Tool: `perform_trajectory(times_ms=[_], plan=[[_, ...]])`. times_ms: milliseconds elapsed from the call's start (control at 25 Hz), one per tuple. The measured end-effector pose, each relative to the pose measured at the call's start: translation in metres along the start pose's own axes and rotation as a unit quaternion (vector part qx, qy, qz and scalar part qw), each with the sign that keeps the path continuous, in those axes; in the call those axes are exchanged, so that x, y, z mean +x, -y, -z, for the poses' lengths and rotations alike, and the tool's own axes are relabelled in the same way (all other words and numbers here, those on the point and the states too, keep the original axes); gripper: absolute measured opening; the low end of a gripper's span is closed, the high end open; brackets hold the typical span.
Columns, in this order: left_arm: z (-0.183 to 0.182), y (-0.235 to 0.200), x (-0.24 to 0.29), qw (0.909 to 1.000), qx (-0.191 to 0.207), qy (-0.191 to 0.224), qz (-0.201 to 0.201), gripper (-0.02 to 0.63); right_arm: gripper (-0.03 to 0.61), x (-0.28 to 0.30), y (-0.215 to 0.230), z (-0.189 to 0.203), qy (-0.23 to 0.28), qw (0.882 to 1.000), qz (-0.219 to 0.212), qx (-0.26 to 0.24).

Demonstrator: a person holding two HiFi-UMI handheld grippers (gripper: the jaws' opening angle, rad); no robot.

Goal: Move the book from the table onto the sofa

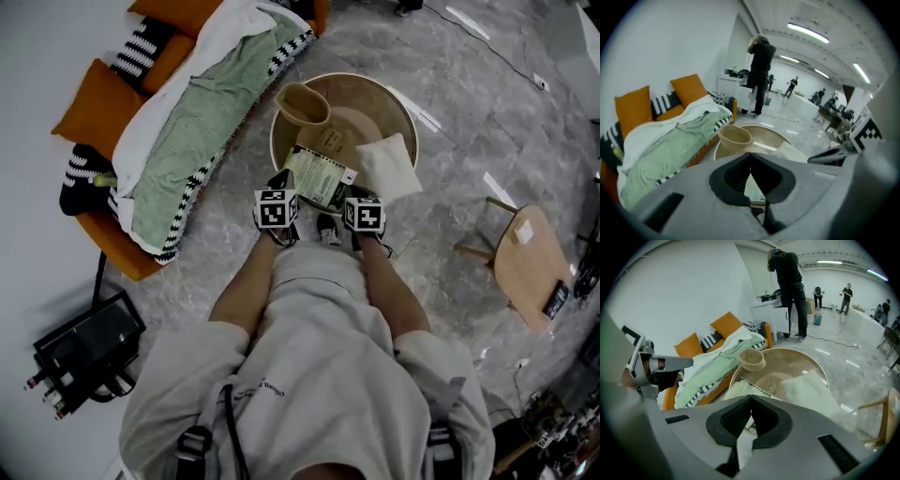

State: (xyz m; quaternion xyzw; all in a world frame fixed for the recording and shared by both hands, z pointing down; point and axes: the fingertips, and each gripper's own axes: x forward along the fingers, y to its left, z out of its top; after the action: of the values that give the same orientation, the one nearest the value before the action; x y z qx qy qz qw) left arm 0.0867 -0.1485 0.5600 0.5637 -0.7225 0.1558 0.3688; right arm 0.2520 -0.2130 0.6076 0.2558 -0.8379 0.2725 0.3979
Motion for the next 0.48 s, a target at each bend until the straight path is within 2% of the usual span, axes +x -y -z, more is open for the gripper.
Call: perform_trajectory(times_ms=[80,280,480], plan=[[-0.015,-0.002,0.014,0.9986,0.051,-0.012,0.011,0.009,0.006,0.000,0.006,-0.002,0.001,0.999,0.021,0.027],[-0.035,0.006,0.047,0.9905,0.108,-0.046,0.073,0.009,0.006,0.000,0.014,-0.027,0.040,0.993,0.057,0.094],[-0.042,-0.001,0.070,0.9850,0.114,-0.075,0.106,0.009,0.006,-0.001,0.017,-0.035,0.054,0.986,0.091,0.126]])
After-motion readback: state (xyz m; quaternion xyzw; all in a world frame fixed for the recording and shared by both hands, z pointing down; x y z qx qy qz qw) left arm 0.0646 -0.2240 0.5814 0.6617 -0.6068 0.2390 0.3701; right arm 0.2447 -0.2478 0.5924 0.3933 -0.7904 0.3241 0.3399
